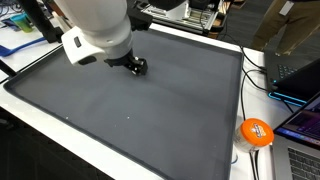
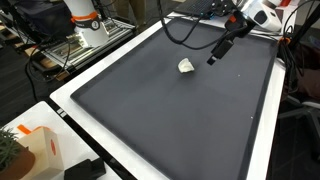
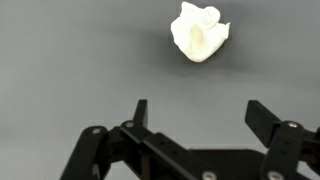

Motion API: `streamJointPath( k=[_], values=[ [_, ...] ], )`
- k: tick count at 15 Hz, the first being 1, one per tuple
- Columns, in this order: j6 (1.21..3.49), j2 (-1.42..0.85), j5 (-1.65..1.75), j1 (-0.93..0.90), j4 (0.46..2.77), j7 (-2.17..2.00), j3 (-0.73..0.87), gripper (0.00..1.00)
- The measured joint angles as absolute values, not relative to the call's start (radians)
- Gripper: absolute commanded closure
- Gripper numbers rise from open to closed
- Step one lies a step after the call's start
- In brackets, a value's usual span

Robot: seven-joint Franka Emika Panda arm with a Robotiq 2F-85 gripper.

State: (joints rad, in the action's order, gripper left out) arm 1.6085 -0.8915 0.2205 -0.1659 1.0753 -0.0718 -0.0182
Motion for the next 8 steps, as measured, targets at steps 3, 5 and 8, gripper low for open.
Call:
streamJointPath(
  k=[3, 5, 8],
  values=[
    [1.662, -0.802, 0.22, -0.165, 1.204, -0.071, -0.024, 0.0],
    [1.687, -0.744, 0.219, -0.165, 1.291, -0.071, -0.024, 0.0],
    [1.73, -0.66, 0.21, -0.163, 1.425, -0.078, -0.024, 0.0]
  ],
)
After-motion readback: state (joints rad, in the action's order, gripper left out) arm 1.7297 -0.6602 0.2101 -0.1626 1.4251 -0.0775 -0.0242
